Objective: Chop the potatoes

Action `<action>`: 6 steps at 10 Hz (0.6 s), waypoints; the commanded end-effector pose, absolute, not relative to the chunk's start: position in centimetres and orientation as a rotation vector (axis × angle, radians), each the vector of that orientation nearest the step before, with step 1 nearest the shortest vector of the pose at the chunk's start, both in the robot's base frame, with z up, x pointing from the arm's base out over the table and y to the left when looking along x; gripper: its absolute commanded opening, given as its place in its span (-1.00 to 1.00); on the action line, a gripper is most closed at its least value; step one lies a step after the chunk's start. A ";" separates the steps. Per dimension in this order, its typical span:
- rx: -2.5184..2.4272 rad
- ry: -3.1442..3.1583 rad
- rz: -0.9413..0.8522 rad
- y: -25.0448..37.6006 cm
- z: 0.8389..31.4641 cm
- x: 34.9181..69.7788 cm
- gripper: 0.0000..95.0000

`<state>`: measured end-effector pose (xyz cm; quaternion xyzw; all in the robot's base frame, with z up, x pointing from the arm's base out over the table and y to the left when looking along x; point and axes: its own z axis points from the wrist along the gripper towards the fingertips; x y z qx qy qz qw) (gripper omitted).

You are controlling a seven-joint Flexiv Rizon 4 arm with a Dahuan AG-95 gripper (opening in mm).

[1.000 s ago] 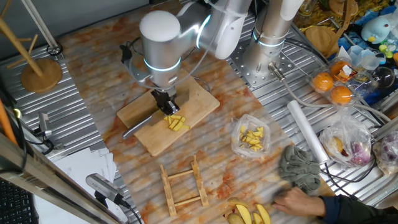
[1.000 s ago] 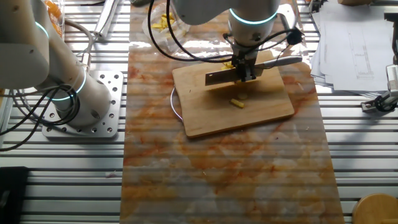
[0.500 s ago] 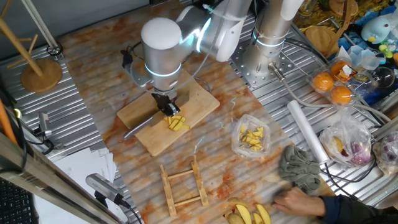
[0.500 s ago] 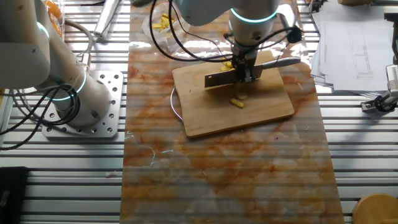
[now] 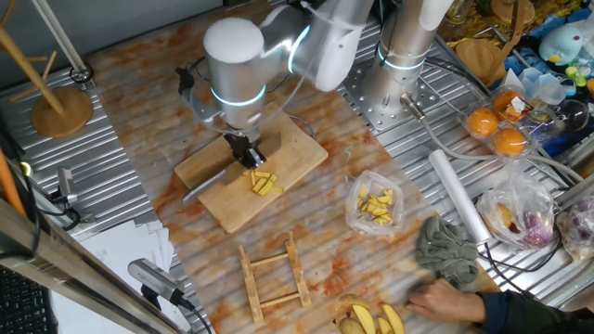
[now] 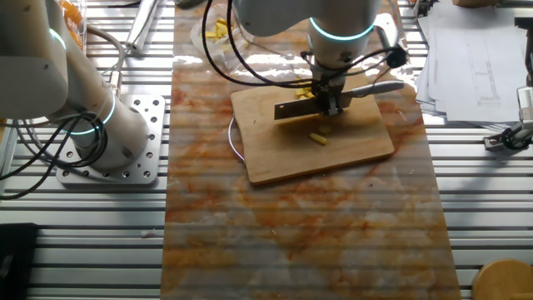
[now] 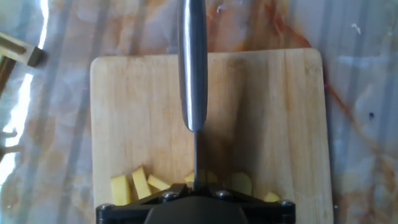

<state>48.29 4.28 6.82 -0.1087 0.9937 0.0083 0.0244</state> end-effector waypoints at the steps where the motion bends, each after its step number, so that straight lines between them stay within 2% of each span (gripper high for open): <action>1: -0.295 3.091 0.029 4.6 7.9 47.7 -1.00; 6: -0.188 3.097 0.053 5.6 8.0 47.9 -1.00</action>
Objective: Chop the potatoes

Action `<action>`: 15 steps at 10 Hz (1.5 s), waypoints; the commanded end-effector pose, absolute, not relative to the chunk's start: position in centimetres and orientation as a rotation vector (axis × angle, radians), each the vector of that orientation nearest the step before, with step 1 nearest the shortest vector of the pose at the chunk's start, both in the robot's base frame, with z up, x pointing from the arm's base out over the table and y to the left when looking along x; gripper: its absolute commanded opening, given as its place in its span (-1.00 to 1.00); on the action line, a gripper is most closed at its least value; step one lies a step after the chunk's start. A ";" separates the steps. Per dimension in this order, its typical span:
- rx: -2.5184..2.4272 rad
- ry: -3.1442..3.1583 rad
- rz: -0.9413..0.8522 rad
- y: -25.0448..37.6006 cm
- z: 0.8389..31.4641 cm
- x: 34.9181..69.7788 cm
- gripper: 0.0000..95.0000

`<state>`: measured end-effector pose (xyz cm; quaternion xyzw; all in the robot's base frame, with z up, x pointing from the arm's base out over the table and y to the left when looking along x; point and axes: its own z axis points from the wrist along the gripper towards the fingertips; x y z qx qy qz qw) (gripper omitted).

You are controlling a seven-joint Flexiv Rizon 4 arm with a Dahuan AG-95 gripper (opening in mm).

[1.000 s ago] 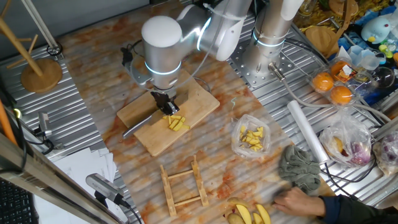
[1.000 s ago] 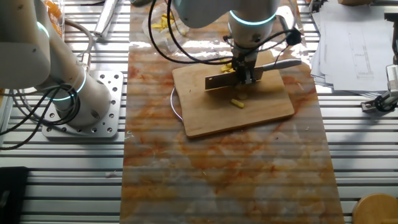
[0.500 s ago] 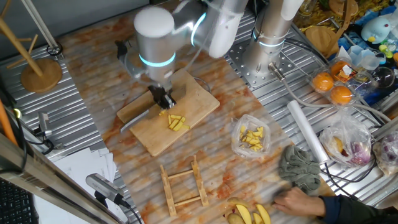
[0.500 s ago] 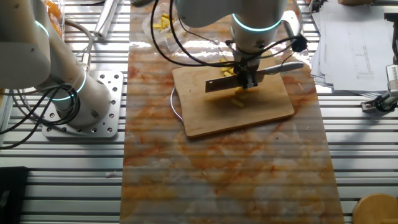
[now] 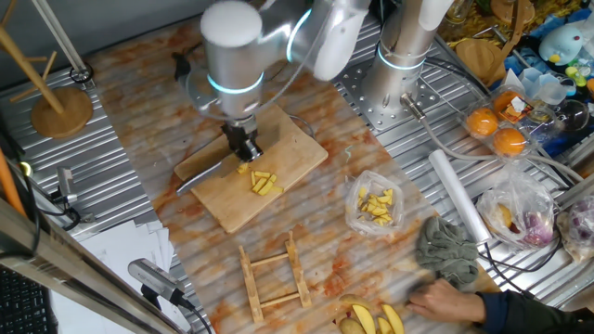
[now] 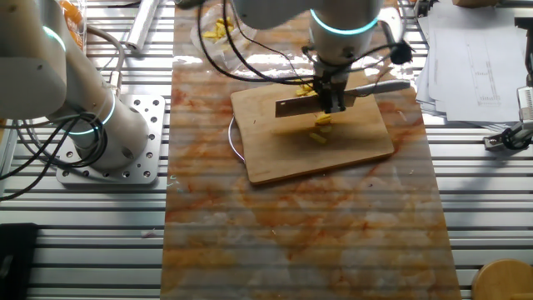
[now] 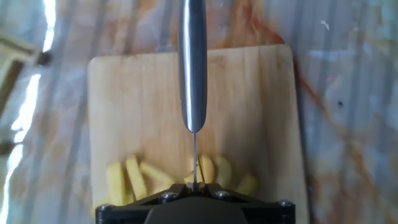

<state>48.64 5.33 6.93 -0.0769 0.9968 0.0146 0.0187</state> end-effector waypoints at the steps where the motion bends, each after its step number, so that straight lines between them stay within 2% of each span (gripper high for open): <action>1: -0.174 3.098 0.058 5.8 8.2 47.8 -1.00; 7: -0.320 3.094 0.149 9.8 9.8 47.5 -1.00; 10: -0.513 3.090 0.162 12.8 8.9 47.7 -1.00; 15: -0.527 3.104 0.140 14.2 7.2 47.1 -1.00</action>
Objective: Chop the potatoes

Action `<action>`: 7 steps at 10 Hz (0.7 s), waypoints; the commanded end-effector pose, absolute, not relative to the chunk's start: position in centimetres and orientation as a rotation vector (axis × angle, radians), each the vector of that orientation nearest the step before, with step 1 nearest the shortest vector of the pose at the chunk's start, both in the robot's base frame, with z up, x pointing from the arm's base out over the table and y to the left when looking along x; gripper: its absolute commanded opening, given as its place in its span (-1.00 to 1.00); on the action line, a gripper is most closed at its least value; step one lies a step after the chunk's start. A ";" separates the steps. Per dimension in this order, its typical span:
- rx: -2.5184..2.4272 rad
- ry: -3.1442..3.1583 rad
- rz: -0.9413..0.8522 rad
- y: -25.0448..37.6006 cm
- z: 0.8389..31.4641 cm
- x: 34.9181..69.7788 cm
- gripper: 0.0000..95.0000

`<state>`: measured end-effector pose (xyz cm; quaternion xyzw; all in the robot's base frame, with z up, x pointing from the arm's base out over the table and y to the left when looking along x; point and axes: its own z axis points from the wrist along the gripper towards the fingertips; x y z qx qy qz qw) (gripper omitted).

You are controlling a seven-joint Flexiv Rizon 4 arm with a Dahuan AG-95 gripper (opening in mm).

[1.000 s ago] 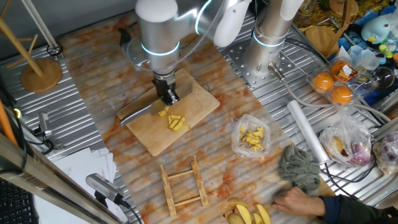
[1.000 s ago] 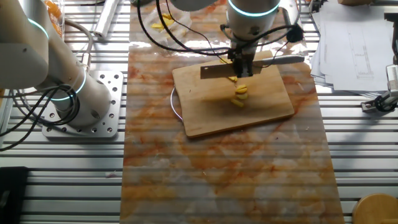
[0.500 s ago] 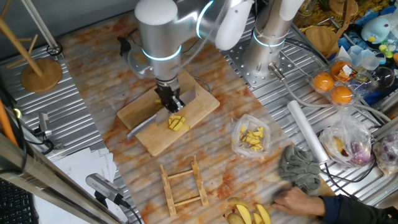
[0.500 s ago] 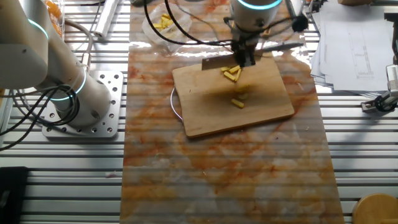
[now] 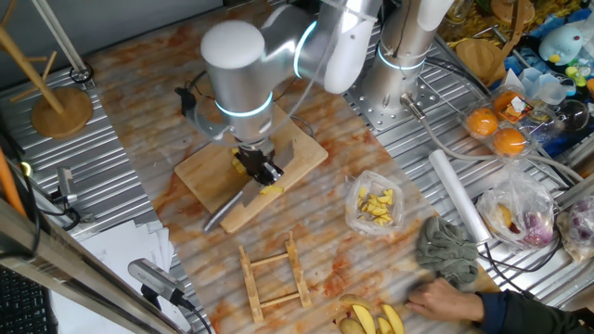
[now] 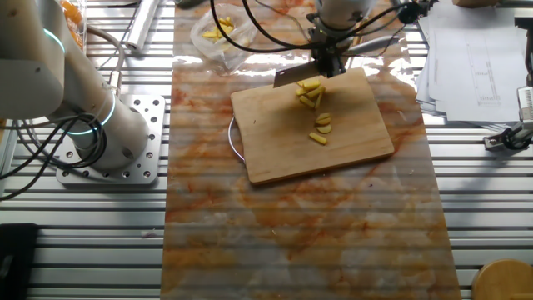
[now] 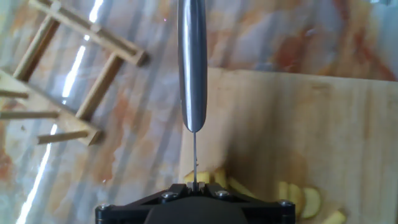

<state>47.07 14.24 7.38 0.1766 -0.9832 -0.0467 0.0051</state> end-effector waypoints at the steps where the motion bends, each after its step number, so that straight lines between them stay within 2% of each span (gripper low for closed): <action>1: 0.504 -3.088 -0.138 14.2 7.2 47.0 -1.00; 7: 0.501 -3.081 -0.086 13.4 6.4 47.5 -1.00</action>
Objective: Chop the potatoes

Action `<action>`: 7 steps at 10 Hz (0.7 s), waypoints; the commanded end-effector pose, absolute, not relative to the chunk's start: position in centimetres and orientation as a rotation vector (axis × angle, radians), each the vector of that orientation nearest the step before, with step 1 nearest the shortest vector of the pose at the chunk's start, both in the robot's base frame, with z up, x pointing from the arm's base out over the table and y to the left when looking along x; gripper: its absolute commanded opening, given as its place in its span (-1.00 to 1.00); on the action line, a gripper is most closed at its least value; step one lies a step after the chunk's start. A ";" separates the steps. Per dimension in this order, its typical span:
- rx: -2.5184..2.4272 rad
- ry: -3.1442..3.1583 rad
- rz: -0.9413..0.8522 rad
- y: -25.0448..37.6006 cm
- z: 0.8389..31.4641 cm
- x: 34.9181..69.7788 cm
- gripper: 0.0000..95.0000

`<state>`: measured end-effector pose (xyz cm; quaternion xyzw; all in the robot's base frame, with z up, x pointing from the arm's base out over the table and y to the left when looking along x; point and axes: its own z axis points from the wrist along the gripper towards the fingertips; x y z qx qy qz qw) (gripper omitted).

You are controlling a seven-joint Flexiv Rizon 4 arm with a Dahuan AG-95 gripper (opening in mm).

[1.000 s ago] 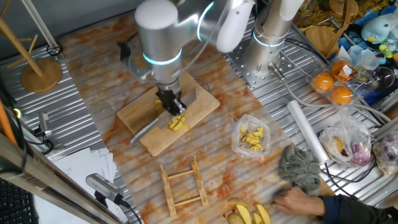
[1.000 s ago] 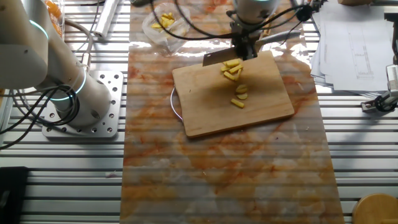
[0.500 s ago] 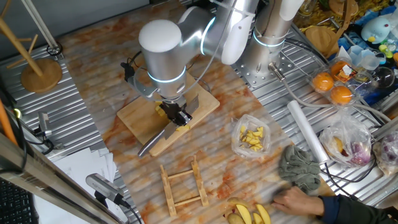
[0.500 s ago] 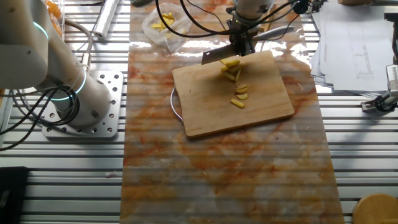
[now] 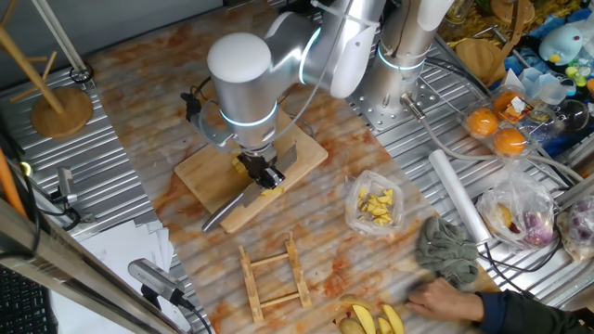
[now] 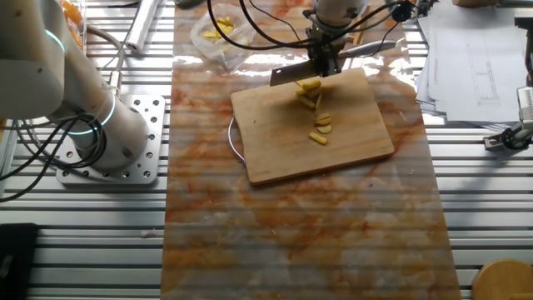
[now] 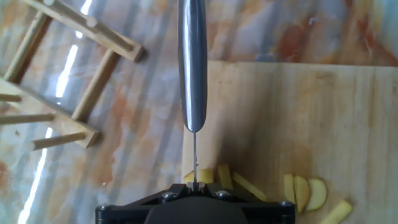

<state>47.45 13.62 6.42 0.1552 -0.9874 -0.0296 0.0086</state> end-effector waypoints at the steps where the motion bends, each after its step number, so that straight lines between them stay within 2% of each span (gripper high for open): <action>1: 0.505 -3.080 -0.077 13.3 6.2 47.6 -1.00; 5: 0.504 -3.078 -0.071 13.2 6.0 47.7 -1.00; 7: 0.513 -3.079 -0.062 12.9 4.8 48.1 -1.00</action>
